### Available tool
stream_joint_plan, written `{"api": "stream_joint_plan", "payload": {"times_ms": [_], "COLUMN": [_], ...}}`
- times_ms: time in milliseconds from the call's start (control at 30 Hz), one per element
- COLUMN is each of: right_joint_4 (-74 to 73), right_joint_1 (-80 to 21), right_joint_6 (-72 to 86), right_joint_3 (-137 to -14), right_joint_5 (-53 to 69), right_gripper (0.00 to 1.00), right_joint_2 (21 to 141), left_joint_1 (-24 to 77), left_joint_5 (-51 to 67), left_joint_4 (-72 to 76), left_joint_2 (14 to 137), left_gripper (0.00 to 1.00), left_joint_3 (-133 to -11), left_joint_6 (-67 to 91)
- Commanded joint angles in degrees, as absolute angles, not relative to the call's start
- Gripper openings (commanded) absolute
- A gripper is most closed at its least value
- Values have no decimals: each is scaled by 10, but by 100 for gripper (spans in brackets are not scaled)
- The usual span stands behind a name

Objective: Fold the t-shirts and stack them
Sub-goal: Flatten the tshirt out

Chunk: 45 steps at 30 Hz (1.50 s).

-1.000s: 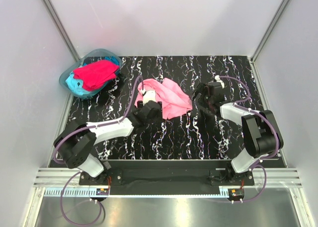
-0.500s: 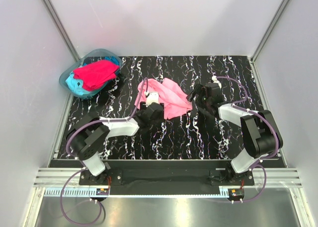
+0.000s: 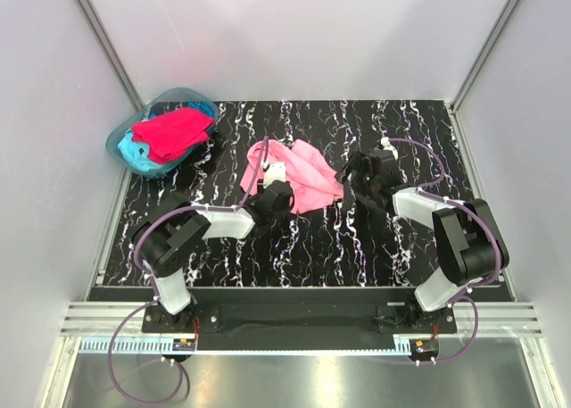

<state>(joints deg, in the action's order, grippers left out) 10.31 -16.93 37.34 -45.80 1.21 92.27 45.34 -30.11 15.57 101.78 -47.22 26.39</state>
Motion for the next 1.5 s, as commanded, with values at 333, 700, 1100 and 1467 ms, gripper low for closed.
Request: {"api": "stream_joint_plan", "payload": {"times_ms": [333, 700, 1100, 1467], "right_joint_4": [135, 133, 130, 128], "right_joint_1": [-177, -178, -178, -178], "right_joint_6": [373, 375, 374, 368], "right_joint_3": [-465, -478, -475, -470], "right_joint_5": [28, 29, 32, 25], "right_gripper": [97, 97, 97, 97], "right_joint_2": [933, 947, 933, 929], "left_joint_1": [453, 489, 486, 420], "left_joint_5": [-345, -466, -435, -273], "left_joint_4": [120, -66, 21, 206], "left_joint_2": [971, 856, 833, 892], "left_gripper": [42, 34, 53, 67], "left_joint_3": [-519, -522, -408, -375], "left_joint_6": [251, 289, 314, 342]}}
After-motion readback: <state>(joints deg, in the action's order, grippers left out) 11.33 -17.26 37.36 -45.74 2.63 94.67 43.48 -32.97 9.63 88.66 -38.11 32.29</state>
